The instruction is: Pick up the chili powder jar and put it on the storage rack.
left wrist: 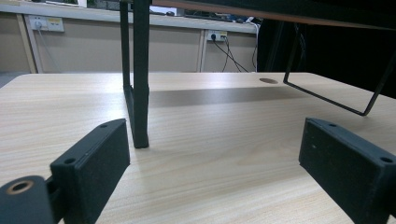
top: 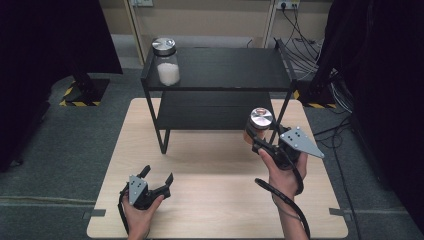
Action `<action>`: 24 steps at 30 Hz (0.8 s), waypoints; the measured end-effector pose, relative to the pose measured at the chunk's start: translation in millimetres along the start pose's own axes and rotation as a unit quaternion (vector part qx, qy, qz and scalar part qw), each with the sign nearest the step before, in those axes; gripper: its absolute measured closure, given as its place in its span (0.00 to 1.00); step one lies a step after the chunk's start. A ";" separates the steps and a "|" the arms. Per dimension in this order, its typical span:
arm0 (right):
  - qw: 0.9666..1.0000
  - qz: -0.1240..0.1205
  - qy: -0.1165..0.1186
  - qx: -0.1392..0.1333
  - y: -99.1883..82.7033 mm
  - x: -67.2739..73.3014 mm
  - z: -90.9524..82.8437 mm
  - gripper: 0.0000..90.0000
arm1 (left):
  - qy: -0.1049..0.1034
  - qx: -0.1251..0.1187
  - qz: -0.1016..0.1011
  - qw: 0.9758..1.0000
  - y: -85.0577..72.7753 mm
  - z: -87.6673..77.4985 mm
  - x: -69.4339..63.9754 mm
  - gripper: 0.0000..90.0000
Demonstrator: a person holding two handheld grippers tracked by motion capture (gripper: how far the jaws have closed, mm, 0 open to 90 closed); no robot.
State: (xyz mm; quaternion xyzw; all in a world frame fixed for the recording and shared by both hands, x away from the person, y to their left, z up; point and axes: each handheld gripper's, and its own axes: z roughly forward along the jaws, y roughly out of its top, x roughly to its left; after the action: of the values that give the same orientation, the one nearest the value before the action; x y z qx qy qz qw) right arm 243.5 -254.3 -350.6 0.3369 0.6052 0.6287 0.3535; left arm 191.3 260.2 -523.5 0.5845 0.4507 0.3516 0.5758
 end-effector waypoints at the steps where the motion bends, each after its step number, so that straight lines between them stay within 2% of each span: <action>1: 1.000 -0.001 0.000 -0.001 1.7 -0.1 0.3 0.36 | 0.000 0.000 0.000 1.000 0.0 0.0 0.0 0.09; 9: 1.000 -0.006 -0.003 -0.010 16.7 0.0 2.8 0.36 | 0.000 0.000 0.001 1.000 -0.1 0.0 -0.1 0.09; 24: 1.000 -0.008 -0.004 -0.014 33.6 -2.8 4.7 0.36 | 0.000 0.001 0.001 1.000 0.2 0.0 -0.3 0.09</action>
State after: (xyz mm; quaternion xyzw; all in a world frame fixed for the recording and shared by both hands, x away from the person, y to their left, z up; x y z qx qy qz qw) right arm 247.7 -254.8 -316.9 0.3298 0.5975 0.6328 0.3658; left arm 191.2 259.9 -523.3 0.5853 0.4504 0.3523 0.5749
